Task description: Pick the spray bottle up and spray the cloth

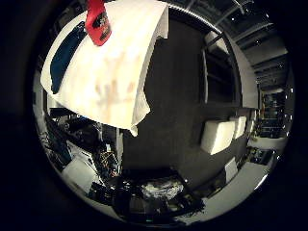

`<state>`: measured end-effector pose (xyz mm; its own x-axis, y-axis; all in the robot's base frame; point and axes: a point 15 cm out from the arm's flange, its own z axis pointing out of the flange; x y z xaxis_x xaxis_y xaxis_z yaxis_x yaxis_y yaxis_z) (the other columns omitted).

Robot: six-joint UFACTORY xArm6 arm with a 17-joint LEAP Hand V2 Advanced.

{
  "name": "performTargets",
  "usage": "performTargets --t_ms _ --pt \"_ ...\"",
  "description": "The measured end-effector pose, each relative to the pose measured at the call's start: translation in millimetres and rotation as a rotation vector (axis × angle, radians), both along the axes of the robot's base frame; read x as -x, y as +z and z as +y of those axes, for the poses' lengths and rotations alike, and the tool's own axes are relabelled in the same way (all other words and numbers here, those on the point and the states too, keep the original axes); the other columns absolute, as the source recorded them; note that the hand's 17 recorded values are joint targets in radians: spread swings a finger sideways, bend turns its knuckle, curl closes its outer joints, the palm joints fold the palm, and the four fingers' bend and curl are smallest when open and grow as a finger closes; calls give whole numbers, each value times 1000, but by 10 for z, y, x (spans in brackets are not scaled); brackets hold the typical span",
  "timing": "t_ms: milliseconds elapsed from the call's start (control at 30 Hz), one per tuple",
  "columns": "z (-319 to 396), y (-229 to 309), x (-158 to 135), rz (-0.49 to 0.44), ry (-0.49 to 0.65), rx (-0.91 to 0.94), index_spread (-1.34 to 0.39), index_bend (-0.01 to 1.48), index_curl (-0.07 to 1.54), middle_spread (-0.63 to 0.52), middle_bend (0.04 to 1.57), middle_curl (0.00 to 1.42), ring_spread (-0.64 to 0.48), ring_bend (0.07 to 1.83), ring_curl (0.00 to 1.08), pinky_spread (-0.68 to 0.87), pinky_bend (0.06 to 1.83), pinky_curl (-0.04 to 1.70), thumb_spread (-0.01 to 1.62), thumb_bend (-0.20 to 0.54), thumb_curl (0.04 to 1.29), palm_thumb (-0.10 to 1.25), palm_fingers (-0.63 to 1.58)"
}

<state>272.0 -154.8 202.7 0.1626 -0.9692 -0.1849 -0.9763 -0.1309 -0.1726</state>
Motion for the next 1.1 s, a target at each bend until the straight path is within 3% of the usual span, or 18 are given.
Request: performTargets --t_ms 400,567,1100 --pt "-510 51 -282 -42 -82 28 -257 154 266 49 200 349 190 329 253 376 266 319 1044 -24 275 403 153" --pt "-654 29 -370 -44 -138 -42 -243 144 257 49 198 347 189 346 256 367 280 323 1046 -28 273 394 137" --pt "-382 -458 -889 -87 -139 -283 -189 146 240 90 199 336 174 401 261 355 373 332 934 -34 274 247 53"
